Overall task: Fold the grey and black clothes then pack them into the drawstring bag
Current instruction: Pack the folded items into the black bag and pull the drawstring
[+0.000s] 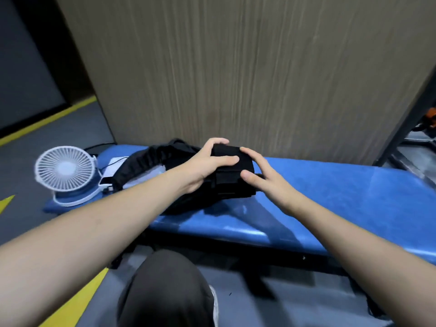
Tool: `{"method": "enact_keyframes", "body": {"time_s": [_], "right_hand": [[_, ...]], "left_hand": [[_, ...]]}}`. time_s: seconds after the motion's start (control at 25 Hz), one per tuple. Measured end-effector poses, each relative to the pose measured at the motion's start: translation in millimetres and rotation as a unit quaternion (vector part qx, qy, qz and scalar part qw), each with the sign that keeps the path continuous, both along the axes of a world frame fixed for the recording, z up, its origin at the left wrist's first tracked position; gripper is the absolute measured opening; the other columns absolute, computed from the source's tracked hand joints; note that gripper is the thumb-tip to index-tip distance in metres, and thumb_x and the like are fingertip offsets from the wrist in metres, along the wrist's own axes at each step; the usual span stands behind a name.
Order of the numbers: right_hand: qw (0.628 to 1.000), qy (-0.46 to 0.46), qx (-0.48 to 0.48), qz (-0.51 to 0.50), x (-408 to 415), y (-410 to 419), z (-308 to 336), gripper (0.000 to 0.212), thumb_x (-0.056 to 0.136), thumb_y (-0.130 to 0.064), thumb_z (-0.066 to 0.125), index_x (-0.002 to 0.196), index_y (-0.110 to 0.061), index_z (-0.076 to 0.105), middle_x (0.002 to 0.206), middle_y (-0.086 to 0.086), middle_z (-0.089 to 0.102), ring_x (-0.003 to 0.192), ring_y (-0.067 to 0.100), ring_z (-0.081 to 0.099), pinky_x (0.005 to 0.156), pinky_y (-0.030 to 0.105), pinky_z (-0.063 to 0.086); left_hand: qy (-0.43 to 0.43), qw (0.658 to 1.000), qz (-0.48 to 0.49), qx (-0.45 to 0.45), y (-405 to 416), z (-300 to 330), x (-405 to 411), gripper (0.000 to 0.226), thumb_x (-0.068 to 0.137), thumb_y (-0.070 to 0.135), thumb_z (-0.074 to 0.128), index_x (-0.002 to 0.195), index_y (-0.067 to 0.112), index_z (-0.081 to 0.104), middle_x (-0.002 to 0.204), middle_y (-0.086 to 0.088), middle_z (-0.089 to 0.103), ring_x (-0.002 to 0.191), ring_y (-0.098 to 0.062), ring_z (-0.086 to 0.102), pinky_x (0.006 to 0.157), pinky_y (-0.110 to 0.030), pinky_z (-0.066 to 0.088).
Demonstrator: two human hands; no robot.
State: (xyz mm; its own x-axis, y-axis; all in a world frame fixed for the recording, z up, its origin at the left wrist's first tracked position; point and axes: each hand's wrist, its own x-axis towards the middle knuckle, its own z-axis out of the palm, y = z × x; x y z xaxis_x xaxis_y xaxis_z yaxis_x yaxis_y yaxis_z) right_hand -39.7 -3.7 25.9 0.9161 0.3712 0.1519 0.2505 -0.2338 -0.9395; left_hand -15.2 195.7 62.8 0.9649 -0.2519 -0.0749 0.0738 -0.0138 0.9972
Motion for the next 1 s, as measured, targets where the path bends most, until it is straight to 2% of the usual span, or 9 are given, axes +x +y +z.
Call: {"method": "enact_keyframes", "body": {"time_s": [0.12, 0.2, 0.44, 0.52, 0.6, 0.68, 0.8, 0.92, 1.0], "right_hand": [[0.997, 0.050, 0.061, 0.007, 21, 46, 11, 0.054, 0.091, -0.046, 0.066, 0.140, -0.047, 0.043, 0.143, -0.013, 0.047, 0.127, 0.011, 0.055, 0.106, 0.039, 0.048], [0.994, 0.074, 0.081, 0.005, 34, 67, 16, 0.056, 0.092, -0.036, 0.069, 0.141, -0.044, 0.043, 0.136, -0.009, 0.054, 0.122, 0.012, 0.059, 0.102, 0.037, 0.050], [0.995, 0.073, 0.070, 0.010, 62, 99, 17, 0.057, 0.085, -0.029, 0.077, 0.132, -0.046, 0.051, 0.130, -0.005, 0.058, 0.118, 0.010, 0.061, 0.096, 0.029, 0.052], [0.994, 0.070, 0.079, 0.010, 68, 104, 16, 0.050, 0.087, -0.021, 0.075, 0.129, -0.041, 0.055, 0.123, -0.004, 0.062, 0.110, 0.011, 0.064, 0.087, 0.025, 0.054], [0.993, 0.075, 0.091, 0.006, 74, 109, 14, 0.045, 0.088, -0.016, 0.073, 0.126, -0.036, 0.058, 0.116, -0.002, 0.064, 0.101, 0.010, 0.066, 0.080, 0.022, 0.053], [0.993, 0.070, 0.095, -0.004, 81, 116, 13, 0.041, 0.088, -0.017, 0.073, 0.122, -0.035, 0.061, 0.116, 0.000, 0.064, 0.097, 0.009, 0.065, 0.078, 0.021, 0.052], [0.994, 0.057, 0.091, -0.017, 95, 133, 12, 0.039, 0.083, -0.029, 0.075, 0.118, -0.039, 0.062, 0.122, 0.005, 0.064, 0.105, 0.015, 0.066, 0.085, 0.028, 0.053], [0.998, 0.040, 0.038, -0.018, 108, 153, 4, 0.046, 0.077, -0.042, 0.073, 0.121, -0.041, 0.060, 0.123, 0.005, 0.063, 0.112, 0.019, 0.064, 0.098, 0.035, 0.052], [0.998, 0.022, -0.054, -0.024, 113, 163, -5, 0.050, 0.079, -0.047, 0.072, 0.126, -0.040, 0.056, 0.129, 0.005, 0.056, 0.116, 0.015, 0.058, 0.102, 0.031, 0.046]], "left_hand": [[-0.012, 0.999, 0.032, -0.005, 39, 3, 6, 0.052, 0.086, 0.021, 0.076, 0.131, 0.031, 0.051, 0.122, -0.005, 0.064, 0.096, -0.015, 0.069, 0.080, -0.030, 0.058], [-0.015, 0.999, 0.051, -0.009, 56, 4, 9, 0.052, 0.087, 0.025, 0.075, 0.132, 0.033, 0.050, 0.125, -0.005, 0.063, 0.099, -0.016, 0.068, 0.080, -0.030, 0.057], [-0.028, 0.998, 0.053, 0.029, 83, 3, 28, 0.044, 0.092, 0.025, 0.069, 0.132, 0.031, 0.052, 0.126, -0.008, 0.064, 0.113, -0.024, 0.065, 0.094, -0.036, 0.055], [-0.043, 0.996, 0.051, 0.061, 89, 3, 34, 0.039, 0.095, 0.028, 0.065, 0.131, 0.033, 0.053, 0.124, -0.003, 0.063, 0.105, -0.016, 0.065, 0.079, -0.025, 0.055], [-0.063, 0.992, 0.051, 0.096, 97, 3, 39, 0.037, 0.097, 0.030, 0.060, 0.133, 0.037, 0.051, 0.119, 0.009, 0.056, 0.098, 0.002, 0.057, 0.067, -0.016, 0.048], [-0.084, 0.987, 0.053, 0.127, 107, 2, 47, 0.038, 0.098, 0.032, 0.058, 0.133, 0.043, 0.049, 0.121, 0.015, 0.047, 0.105, 0.010, 0.048, 0.074, -0.018, 0.045], [-0.117, 0.982, 0.055, 0.138, 127, -1, 59, 0.031, 0.097, 0.034, 0.059, 0.125, 0.047, 0.055, 0.128, 0.005, 0.049, 0.120, -0.007, 0.052, 0.092, -0.030, 0.048], [-0.140, 0.971, 0.072, 0.178, 141, -8, 65, 0.021, 0.100, 0.023, 0.055, 0.117, 0.034, 0.062, 0.113, 0.006, 0.059, 0.095, -0.006, 0.057, 0.072, -0.023, 0.046], [-0.154, 0.947, 0.075, 0.271, 149, -21, 69, 0.021, 0.100, 0.022, 0.055, 0.118, 0.030, 0.063, 0.111, 0.001, 0.059, 0.088, -0.017, 0.059, 0.068, -0.028, 0.049]]}}
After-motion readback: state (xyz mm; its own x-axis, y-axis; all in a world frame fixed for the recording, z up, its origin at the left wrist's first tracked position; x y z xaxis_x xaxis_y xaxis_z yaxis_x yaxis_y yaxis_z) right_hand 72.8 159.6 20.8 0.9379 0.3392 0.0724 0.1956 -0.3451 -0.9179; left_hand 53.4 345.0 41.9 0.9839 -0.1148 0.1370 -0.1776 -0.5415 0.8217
